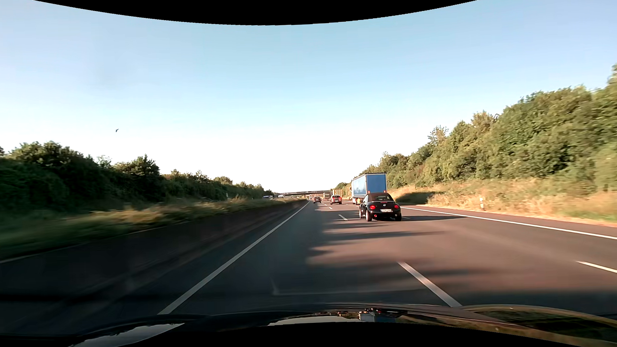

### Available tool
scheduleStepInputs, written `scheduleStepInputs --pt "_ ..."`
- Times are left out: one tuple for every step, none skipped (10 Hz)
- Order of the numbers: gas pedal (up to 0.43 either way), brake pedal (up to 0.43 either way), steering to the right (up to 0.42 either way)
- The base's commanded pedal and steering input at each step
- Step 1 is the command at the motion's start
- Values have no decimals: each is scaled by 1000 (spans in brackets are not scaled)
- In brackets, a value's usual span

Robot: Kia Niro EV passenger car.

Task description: Follow the waypoints while adhering to traffic rules and regulations

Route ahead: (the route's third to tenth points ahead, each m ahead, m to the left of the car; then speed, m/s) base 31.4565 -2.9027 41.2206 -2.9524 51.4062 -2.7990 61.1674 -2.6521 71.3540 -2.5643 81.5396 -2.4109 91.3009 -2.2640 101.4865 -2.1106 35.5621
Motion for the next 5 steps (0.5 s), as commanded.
scheduleStepInputs --pt "331 0 -4" --pt "331 0 -4" --pt "331 0 -4" --pt "331 0 -4" --pt "331 0 -4"
